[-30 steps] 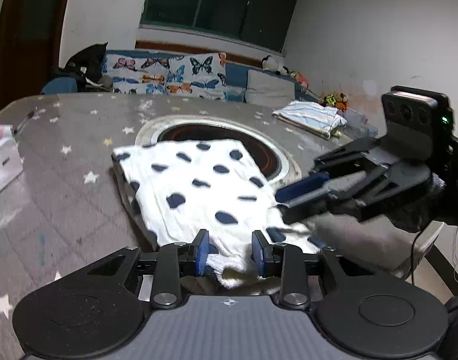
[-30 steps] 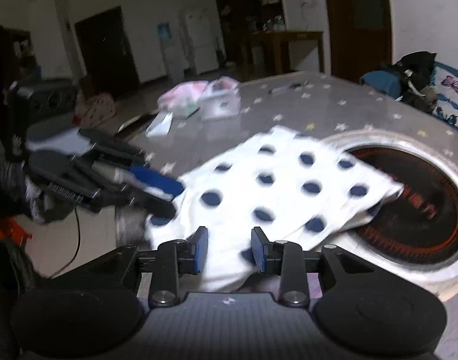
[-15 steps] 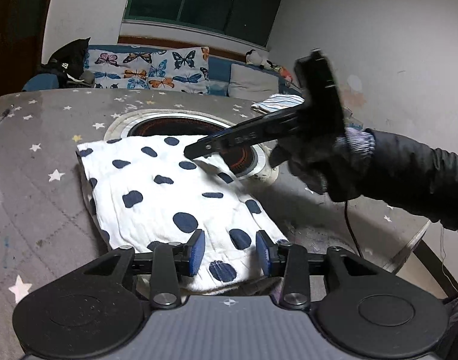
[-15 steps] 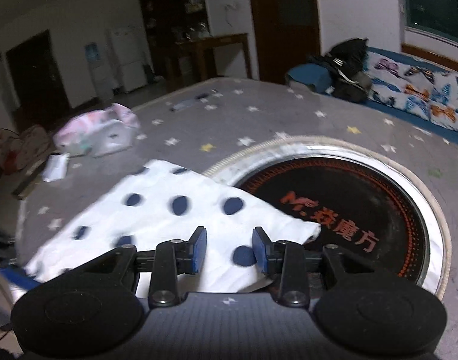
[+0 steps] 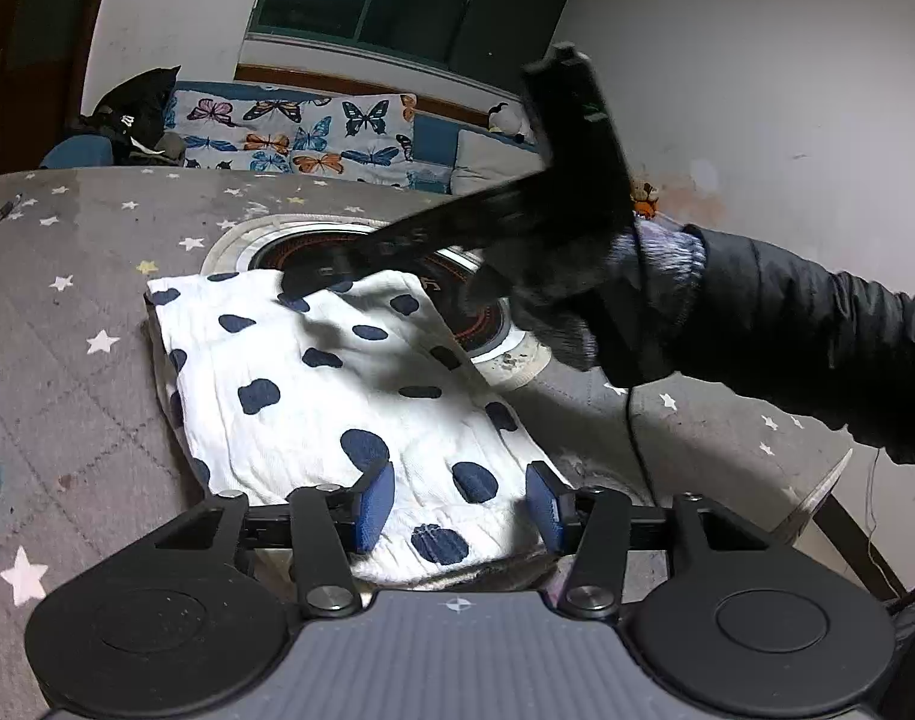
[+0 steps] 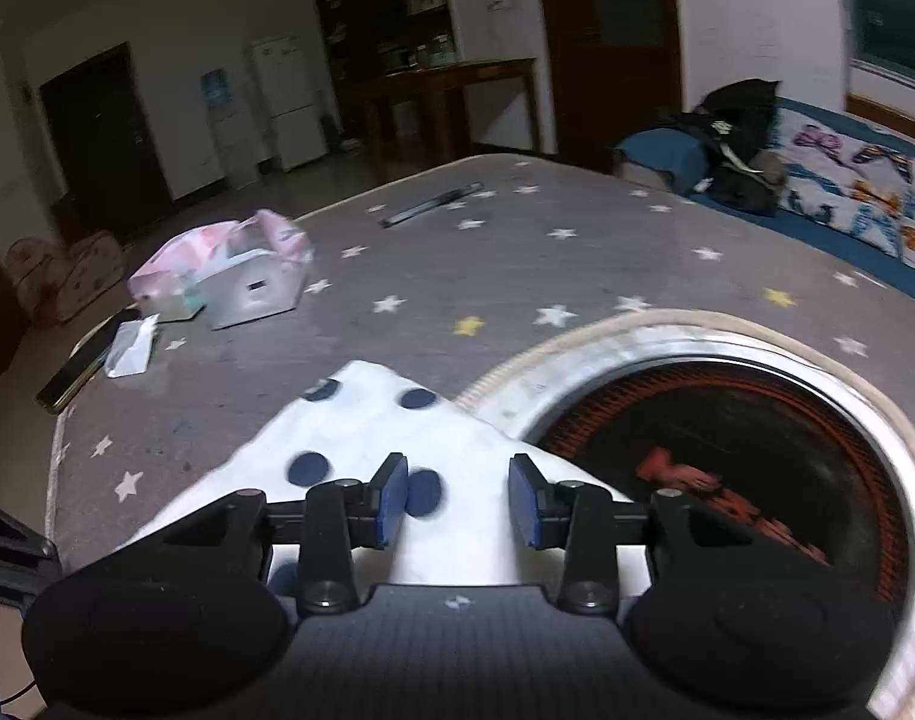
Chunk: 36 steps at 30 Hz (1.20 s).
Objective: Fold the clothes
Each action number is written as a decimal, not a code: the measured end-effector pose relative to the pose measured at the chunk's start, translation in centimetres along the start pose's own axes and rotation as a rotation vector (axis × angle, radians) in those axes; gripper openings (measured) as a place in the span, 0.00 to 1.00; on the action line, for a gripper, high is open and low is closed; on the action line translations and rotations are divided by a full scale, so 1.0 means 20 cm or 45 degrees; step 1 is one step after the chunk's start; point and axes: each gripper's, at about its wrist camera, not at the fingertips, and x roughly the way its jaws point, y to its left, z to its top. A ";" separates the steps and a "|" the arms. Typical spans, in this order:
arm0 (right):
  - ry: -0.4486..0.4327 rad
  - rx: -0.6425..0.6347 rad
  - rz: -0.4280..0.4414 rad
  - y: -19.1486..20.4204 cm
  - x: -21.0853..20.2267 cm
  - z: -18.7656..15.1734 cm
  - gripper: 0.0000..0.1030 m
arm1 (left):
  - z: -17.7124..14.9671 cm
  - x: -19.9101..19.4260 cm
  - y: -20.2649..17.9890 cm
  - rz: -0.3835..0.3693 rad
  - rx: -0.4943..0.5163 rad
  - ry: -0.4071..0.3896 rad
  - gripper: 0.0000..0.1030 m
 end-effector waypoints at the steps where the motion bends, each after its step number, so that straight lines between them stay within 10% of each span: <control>1: 0.009 -0.013 0.011 0.02 0.03 0.01 0.36 | 0.00 0.00 0.00 -0.003 -0.004 0.000 0.54; 20: 0.112 -0.178 -0.021 0.15 0.37 0.18 0.43 | -0.01 0.01 -0.02 -0.023 -0.036 -0.009 0.67; 36: 0.015 -0.140 0.048 0.14 -0.07 0.01 0.59 | 0.01 -0.06 -0.03 0.031 -0.057 -0.075 0.85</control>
